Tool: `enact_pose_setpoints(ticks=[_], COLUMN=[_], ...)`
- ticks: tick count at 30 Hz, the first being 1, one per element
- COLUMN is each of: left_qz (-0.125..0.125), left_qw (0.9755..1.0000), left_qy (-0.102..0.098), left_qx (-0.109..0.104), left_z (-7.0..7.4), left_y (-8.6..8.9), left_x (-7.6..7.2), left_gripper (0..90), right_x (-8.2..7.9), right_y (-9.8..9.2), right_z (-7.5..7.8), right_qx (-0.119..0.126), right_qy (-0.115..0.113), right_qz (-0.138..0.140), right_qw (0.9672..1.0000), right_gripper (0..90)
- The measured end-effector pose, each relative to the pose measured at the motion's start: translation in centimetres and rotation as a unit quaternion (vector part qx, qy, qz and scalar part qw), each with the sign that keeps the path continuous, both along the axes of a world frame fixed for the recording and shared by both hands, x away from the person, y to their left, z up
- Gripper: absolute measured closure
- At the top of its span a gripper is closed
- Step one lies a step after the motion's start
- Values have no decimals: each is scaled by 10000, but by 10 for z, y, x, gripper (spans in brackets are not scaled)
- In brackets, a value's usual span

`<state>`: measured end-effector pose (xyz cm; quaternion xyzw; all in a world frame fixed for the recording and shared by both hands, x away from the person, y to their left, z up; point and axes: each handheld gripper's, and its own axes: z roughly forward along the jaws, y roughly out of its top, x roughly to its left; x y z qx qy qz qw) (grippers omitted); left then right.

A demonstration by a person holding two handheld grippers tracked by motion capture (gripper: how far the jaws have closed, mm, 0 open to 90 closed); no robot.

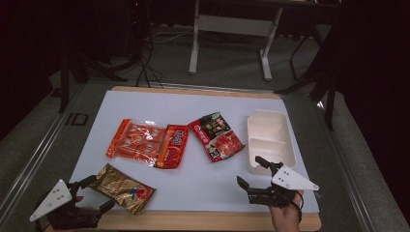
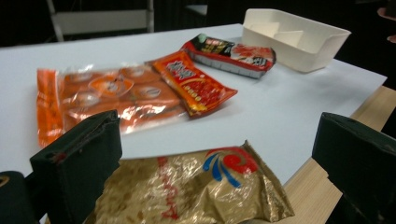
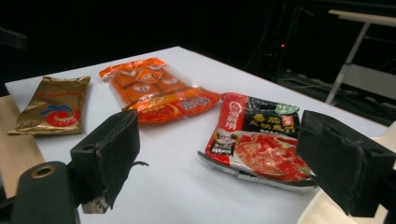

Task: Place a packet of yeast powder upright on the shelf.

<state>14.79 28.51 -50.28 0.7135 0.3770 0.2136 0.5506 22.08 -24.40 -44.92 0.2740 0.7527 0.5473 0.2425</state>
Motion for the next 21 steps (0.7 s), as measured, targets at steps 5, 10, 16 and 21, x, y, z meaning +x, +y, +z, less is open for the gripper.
enact_pose_setpoints(ticks=[5, 10, 16, 21], left_qz=[-52, -159, -202, 36], left_qw=[9999, 9995, 9994, 9996], left_qy=[26, 80, 207, 252], left_qx=[-129, -277, 173, 93], left_z=[5, 13, 28, 31], left_y=[-5, -11, -12, 8], left_x=[0, 5, 9, 15], left_gripper=[17, 17, 18, 42], right_x=[-3, -4, -7, -8], right_y=[-2, -4, -2, 0], right_z=[3, 7, 9, 9], right_qx=[52, 105, 87, 55], right_qy=[-25, 0, -59, -41], right_qz=[-134, -160, -108, -62], right_qw=[9999, 9998, 9999, 10000], right_gripper=[133, 139, 134, 126])
